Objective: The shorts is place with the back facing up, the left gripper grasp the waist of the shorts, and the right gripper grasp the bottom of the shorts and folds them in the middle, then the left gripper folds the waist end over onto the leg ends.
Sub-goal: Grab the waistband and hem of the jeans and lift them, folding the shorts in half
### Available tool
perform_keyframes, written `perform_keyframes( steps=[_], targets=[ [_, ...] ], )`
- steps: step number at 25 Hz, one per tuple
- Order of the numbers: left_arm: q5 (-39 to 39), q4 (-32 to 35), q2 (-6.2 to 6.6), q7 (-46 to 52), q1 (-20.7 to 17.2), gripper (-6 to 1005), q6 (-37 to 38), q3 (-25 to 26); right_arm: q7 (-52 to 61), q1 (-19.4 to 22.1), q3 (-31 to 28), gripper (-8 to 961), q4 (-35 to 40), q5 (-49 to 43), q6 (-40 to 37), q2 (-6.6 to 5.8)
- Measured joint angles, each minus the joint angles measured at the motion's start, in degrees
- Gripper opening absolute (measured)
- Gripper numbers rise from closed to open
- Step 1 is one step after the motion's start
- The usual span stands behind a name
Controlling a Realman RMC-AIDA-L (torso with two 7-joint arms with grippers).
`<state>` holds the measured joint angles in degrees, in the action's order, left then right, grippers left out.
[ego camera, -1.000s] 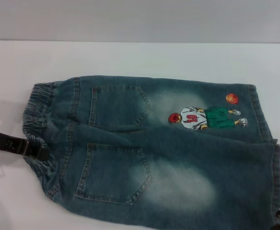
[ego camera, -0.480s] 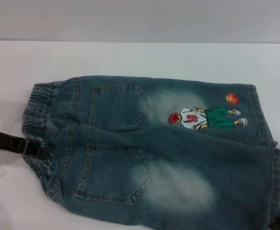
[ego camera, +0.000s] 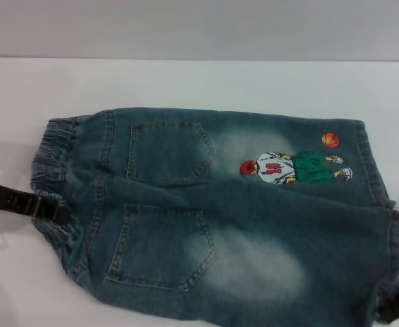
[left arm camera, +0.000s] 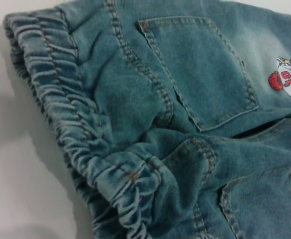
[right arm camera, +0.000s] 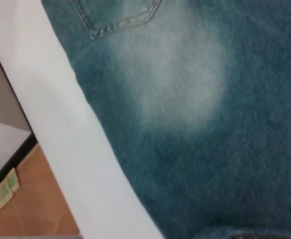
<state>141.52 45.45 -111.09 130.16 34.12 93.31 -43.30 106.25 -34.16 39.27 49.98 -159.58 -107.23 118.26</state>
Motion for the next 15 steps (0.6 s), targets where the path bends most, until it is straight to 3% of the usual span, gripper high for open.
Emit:
perform_keyframes(
  steps=[4, 15],
  targets=[
    [-0.30, -0.32, 0.17, 0.07, 0.35, 47, 0.01, 0.40, -2.21, 0.84, -0.45, -1, 0.25, 4.47, 0.23, -0.18],
    [-0.56, -0.21, 0.02, 0.29, 2.07, 47, -0.92, 3.14, -9.00, 5.40, -1.17, -1, -0.61, 21.61, -0.80, -2.65]
  ],
)
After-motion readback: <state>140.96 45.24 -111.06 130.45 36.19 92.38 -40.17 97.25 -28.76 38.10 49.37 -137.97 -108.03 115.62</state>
